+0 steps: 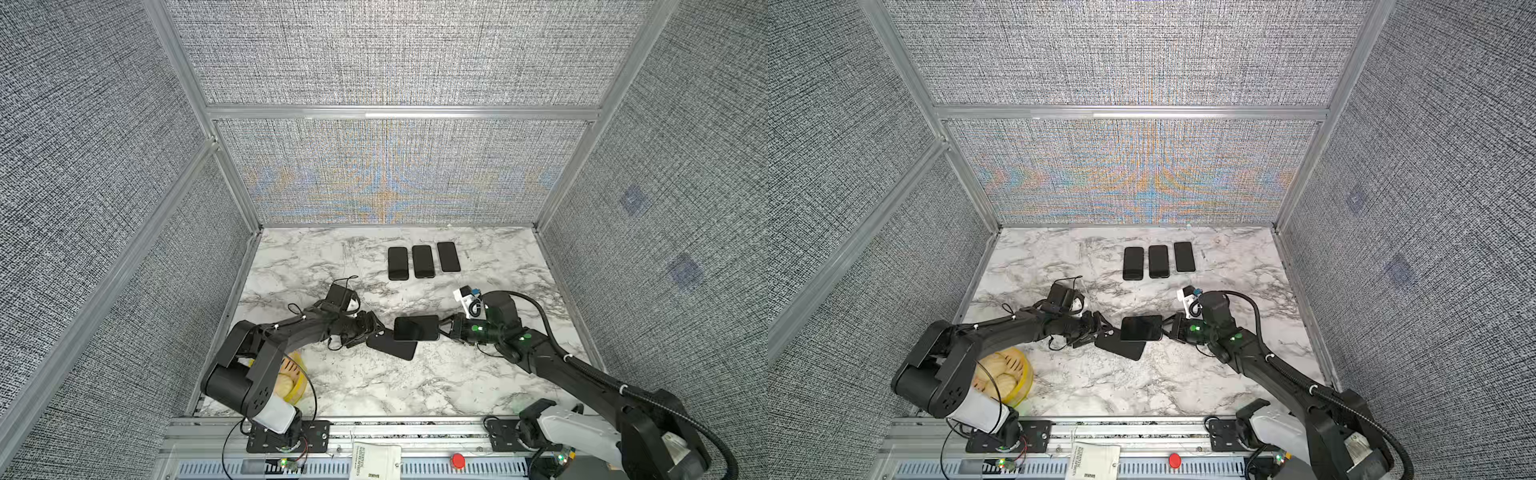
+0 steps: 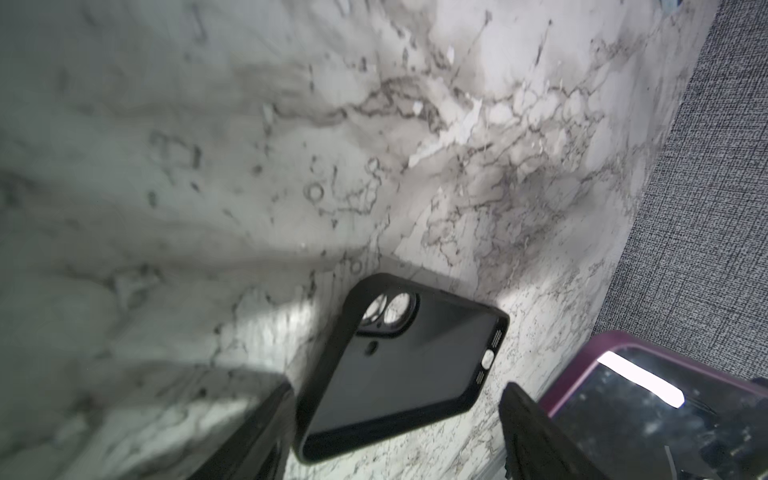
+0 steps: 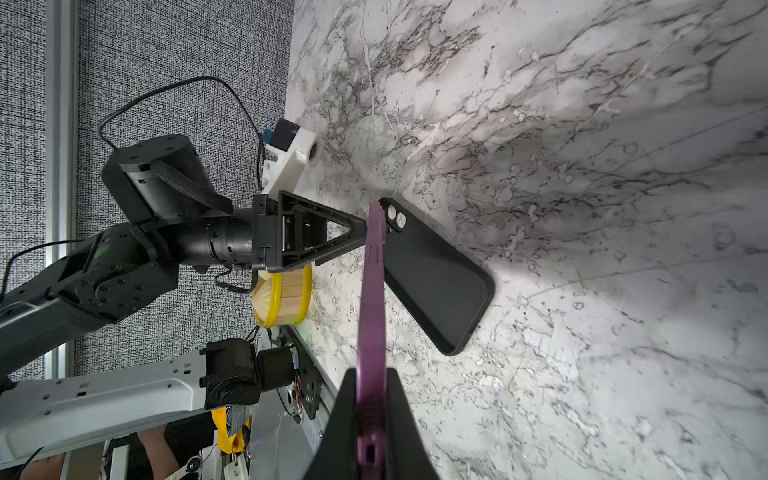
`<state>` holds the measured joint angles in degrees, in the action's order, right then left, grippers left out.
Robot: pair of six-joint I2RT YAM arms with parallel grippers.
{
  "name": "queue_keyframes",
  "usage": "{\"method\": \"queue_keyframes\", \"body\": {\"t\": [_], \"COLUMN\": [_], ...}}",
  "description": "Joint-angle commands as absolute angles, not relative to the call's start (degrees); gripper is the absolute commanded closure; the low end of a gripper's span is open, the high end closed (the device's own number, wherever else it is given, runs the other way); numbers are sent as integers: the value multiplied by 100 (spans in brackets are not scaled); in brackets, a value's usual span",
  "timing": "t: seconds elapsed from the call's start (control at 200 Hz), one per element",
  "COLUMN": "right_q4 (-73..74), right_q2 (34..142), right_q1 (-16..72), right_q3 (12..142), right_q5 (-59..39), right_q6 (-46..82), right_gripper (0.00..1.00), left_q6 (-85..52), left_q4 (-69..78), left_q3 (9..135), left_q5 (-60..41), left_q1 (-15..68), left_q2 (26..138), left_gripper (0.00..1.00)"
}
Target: Put the phone into the phone case
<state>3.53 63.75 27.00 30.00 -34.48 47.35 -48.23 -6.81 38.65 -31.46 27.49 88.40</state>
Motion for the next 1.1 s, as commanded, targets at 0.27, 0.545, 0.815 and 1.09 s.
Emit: {"method": "queue_keyframes", "body": {"t": [0.27,0.545,0.815,1.09], "right_q4": [1049,2261,2236,2197], "right_q2": [6895,7719,7982,8414], "right_q1": [2717,3023,3067,3067], "right_q3": [2907,2830,2755,2803], "right_q5": [-3875,-3867,-3733,-3757], "right_q6": [5404,6229,6271,6074], "right_gripper": [100,100,100,100], "left_q6": [-5097,-4674,-4691,-4719], "left_q4": [-736,-809,-367,-158], "left_q3": [3663,3962,3955,3941], "left_q5": [-3058,-3274,-3553,-3706], "left_q1": [2959,2554,2533,2535], "left_q2": [8448,8613,9054,9258], "left_gripper": [21,20,22,27]}}
